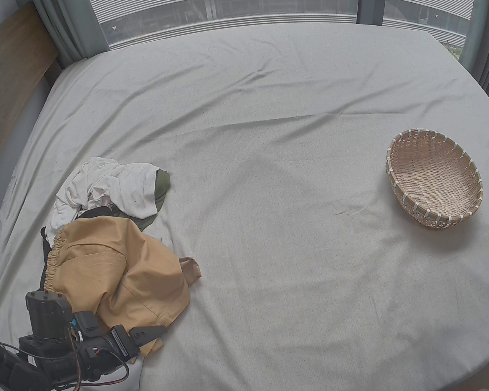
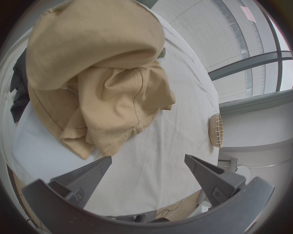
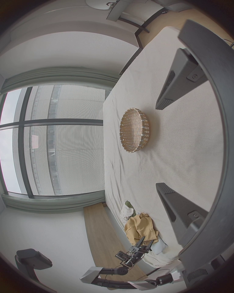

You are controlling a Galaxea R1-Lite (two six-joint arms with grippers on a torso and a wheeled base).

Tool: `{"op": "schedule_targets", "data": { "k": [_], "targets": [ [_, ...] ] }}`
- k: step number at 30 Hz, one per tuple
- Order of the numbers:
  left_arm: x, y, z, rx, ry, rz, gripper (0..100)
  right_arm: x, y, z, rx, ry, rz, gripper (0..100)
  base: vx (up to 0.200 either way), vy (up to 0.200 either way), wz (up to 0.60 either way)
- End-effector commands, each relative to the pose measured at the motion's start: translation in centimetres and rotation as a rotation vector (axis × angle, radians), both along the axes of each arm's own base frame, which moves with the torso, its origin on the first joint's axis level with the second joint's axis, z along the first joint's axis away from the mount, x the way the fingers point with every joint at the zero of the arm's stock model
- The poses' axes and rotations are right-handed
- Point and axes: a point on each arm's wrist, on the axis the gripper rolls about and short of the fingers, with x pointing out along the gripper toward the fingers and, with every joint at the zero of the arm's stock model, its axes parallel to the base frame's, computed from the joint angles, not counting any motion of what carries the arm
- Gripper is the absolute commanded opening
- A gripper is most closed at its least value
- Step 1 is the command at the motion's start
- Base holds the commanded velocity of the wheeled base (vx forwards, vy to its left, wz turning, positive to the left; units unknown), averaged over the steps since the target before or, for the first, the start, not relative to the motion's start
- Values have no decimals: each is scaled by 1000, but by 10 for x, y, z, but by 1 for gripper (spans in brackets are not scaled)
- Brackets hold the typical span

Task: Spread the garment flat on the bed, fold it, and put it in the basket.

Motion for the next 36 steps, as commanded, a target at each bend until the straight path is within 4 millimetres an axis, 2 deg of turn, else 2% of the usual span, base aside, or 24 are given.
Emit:
{"op": "schedule_targets", "data": {
  "k": [1,6,12,18,27,36],
  "targets": [
    [1,0,-33,18,87,3,100,0,0,-5,0,1,0,100,0,0,0],
    [5,-1,-41,12,43,5,100,0,0,-5,2,1,0,100,0,0,0],
    [4,0,-37,-4,-2,22,100,0,0,-5,2,1,0,100,0,0,0],
    [-9,2,-37,2,24,20,100,0,0,-5,2,-1,0,100,0,0,0],
    [8,6,-33,-3,-26,53,100,0,0,-5,2,-1,0,100,0,0,0],
    [13,4,-40,1,-5,49,100,0,0,-5,2,-1,0,100,0,0,0]
  ]
}}
